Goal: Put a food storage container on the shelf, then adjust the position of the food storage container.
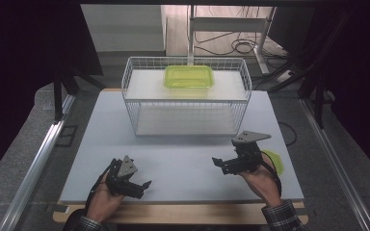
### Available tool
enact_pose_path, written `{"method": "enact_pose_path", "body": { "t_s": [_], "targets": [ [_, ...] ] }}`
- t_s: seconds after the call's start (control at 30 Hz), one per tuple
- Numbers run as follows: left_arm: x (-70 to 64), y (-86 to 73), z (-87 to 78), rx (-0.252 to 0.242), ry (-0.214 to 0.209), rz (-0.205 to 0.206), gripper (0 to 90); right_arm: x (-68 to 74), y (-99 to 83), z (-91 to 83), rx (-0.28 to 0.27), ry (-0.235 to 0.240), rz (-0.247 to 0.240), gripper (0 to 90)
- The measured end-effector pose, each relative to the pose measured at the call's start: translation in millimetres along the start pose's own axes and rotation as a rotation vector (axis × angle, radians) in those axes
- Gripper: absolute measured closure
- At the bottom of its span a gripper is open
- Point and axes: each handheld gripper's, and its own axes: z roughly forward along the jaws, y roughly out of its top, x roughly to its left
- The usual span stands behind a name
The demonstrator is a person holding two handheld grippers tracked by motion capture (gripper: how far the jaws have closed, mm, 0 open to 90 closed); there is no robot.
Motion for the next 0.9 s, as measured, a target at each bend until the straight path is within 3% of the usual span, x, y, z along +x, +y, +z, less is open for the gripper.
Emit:
{"method": "enact_pose_path", "body": {
  "t_s": [0.2, 0.5, 0.63, 0.77, 0.9],
  "targets": [
    [-1.3, -0.3, 1.5, 0.012, 0.0, 0.01, 0.6, 1.4, -15.5, 8.1, 0.026, -0.004, 0.014, 1.1],
    [-1.0, -0.2, 1.5, 0.014, 0.004, 0.014, 0.6, -2.4, -23.9, 10.4, 0.055, -0.018, 0.029, 1.0],
    [-0.7, -0.4, 1.3, 0.015, 0.006, 0.011, 0.7, -12.1, -25.0, 4.5, 0.047, -0.021, 0.084, 1.9],
    [-0.5, -0.3, 1.2, 0.016, 0.01, 0.014, 0.8, -18.1, -26.7, -1.0, 0.054, -0.055, 0.107, 10.8],
    [-0.2, -0.5, 1.3, 0.018, 0.011, 0.014, 0.9, -33.6, -32.1, -15.9, 0.044, -0.128, 0.155, 37.1]
  ]
}}
